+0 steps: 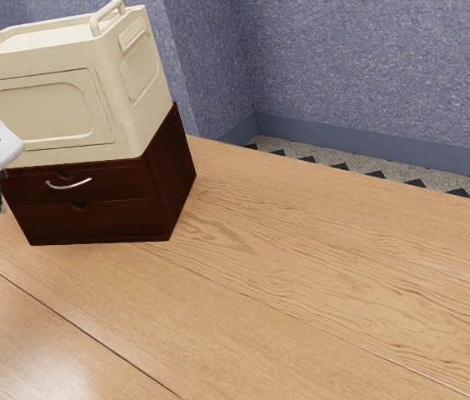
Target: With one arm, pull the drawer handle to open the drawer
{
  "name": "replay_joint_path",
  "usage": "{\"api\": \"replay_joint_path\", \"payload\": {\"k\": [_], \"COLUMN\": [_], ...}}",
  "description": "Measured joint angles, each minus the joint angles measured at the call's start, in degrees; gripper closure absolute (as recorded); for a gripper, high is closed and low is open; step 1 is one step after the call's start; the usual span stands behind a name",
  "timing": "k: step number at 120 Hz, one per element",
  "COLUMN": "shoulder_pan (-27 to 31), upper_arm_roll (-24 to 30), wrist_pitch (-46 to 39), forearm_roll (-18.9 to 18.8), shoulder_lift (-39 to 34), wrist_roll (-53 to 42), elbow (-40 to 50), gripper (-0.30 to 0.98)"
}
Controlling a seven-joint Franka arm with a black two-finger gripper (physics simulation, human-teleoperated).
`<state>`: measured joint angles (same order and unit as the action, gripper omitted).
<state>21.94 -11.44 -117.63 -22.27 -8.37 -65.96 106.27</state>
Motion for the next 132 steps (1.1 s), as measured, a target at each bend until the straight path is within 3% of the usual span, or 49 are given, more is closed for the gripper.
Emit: {"api": "replay_joint_path", "payload": {"k": [49,77,132], "shoulder_pan": [-1.00,0.67,-1.70], "upper_arm_roll": [-0.10,0.25,-0.04], "wrist_pitch": [-2.73,-3.18,-5.61], "forearm_roll": [2.40,3.65,7.35], "shoulder_lift": [6.87,10.34,13.23], "wrist_roll": [-0.63,-0.87,-3.79], "elbow": [-4.04,-6.99,-8.01], "gripper": [0.25,0.27,0.28]}}
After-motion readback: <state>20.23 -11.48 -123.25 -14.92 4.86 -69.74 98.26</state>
